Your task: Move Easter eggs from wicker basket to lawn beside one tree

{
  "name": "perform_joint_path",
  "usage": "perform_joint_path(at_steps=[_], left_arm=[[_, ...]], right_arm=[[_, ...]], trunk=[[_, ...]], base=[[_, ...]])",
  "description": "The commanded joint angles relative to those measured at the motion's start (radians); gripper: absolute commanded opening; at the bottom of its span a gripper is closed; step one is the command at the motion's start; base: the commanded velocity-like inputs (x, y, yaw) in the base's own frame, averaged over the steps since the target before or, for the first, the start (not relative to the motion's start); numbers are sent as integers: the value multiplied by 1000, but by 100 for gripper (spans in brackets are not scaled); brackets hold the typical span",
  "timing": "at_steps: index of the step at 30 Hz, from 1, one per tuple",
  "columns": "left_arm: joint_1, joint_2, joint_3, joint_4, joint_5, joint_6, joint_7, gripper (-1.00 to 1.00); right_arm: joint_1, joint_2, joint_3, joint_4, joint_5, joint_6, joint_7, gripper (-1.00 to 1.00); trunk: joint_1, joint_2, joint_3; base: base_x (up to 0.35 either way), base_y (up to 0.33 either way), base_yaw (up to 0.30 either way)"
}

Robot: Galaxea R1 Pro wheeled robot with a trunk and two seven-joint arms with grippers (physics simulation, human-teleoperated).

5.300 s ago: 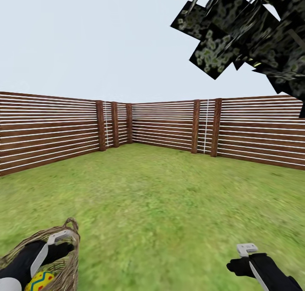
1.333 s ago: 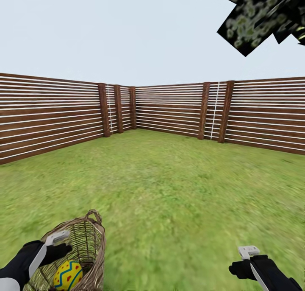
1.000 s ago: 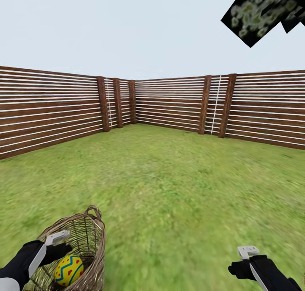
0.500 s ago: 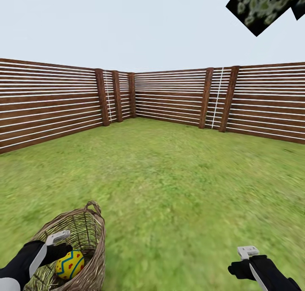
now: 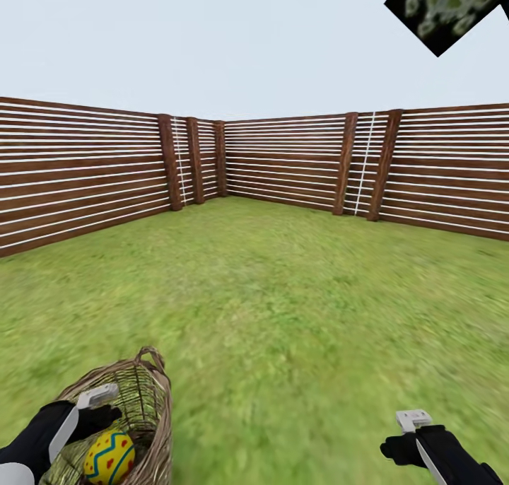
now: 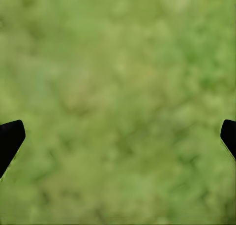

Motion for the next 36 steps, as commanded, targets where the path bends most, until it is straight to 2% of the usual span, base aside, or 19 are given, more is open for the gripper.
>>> perform_joint_path(at_steps=[1, 6, 17, 36], left_arm=[[0, 0, 4, -1, 2, 6, -3, 100], [-1, -3, 2, 0, 2, 6, 0, 100], [0, -3, 3, 0, 1, 10, 2, 100], [0, 0, 6, -1, 2, 2, 2, 100]], right_arm=[[0, 0, -4, -2, 9, 5, 7, 100], [0, 0, -4, -2, 9, 5, 7, 100], [0, 1, -4, -1, 9, 5, 7, 100], [0, 2, -3, -1, 9, 4, 7, 100]], trunk=[[0, 0, -1], [0, 0, -1], [0, 0, -1], [9, -5, -75]], base=[[332, 61, 0], [270, 43, 0], [17, 2, 0], [0, 0, 0]])
